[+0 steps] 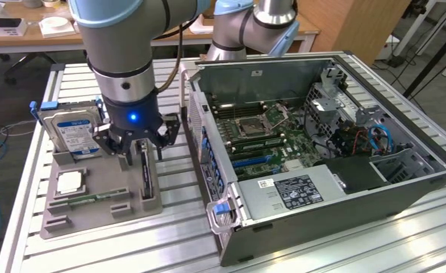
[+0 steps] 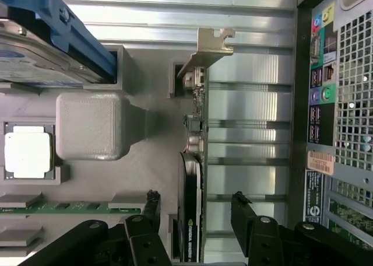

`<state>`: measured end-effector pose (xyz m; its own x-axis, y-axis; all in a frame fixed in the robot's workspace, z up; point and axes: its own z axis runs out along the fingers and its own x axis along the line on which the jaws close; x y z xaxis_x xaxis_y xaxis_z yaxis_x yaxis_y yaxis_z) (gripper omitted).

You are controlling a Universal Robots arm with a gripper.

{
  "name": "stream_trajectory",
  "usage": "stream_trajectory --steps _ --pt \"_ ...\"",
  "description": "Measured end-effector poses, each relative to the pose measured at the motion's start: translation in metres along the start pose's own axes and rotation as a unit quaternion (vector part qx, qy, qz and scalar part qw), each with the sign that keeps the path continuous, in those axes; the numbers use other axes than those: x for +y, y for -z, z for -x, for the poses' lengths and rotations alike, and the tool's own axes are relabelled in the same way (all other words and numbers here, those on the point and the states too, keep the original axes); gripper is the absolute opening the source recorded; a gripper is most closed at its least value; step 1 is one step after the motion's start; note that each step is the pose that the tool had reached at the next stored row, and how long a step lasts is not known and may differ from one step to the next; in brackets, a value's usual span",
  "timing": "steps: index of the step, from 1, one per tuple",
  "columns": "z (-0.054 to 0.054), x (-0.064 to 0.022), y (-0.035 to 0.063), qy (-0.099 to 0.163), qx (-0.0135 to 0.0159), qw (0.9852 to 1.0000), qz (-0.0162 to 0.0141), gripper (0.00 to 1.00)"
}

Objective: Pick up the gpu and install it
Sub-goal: 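Pick up the gpu and move the gpu toward the slot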

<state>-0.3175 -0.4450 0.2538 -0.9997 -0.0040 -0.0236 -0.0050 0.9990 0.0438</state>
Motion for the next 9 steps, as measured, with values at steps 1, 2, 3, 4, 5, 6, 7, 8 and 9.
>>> stream_trajectory --steps 1,2,3,4,5,6,7,8,9 --pt "0.000 0.0005 -0.0018 0.000 0.0000 1.0000 -0.0001 0.60" --pt "0.000 0.0004 -0.0036 0.000 0.0000 1.0000 -0.0001 0.60" --pt "0.000 0.0003 -0.0054 0.000 0.0000 1.0000 -0.0001 0.60" --pt "0.000 0.0001 -0.0072 0.000 0.0000 1.0000 -0.0001 0.60" --pt "0.000 0.0000 -0.0090 0.000 0.0000 1.0000 -0.0001 0.60" --pt "0.000 -0.0002 -0.0110 0.000 0.0000 1.0000 -0.0001 0.60" --pt "-0.001 -0.0003 -0.0128 0.000 0.0000 1.0000 -0.0001 0.60" --pt "-0.001 -0.0004 -0.0145 0.000 0.0000 1.0000 -0.0001 0.60" --pt "-0.001 -0.0004 -0.0162 0.000 0.0000 1.0000 -0.0001 0.60"
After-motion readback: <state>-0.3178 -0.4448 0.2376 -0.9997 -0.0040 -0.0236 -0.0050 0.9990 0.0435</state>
